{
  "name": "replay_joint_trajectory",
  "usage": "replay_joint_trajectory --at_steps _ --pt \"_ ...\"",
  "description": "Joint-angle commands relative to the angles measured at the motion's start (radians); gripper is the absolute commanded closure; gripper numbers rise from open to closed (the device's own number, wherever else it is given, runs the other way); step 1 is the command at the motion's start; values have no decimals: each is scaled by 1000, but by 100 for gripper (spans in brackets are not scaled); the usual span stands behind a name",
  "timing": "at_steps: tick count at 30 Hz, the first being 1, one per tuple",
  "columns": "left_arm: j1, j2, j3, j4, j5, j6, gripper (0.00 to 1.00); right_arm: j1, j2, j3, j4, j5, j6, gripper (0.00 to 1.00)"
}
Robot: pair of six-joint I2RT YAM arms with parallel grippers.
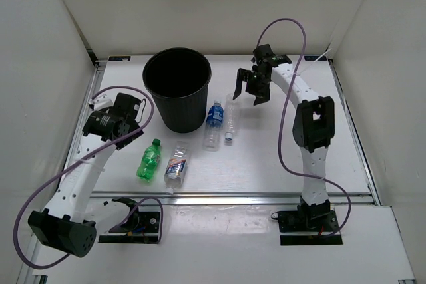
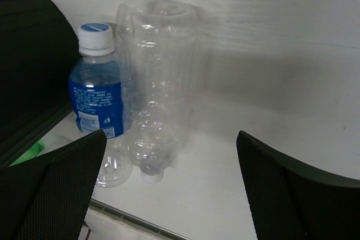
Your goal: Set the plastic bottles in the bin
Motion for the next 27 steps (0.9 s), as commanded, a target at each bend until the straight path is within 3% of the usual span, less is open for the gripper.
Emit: replay_joint_trajectory --at_steps 1,17,21,22,27 --pt "3 29 -8 7 -10 11 0 -23 44 15 33 -113 12 0" --pt "22 192 113 -33 -37 2 0 -23 239 17 85 -236 90 0" --pt "22 201 113 -42 -28 2 0 -47 209 -43 85 -214 99 21" --pt "22 201 113 -42 -28 -7 0 -62 169 -82 85 -199 108 32" --pt "22 201 122 -65 -37 -30 0 -125 -13 -138 58 -125 151 56"
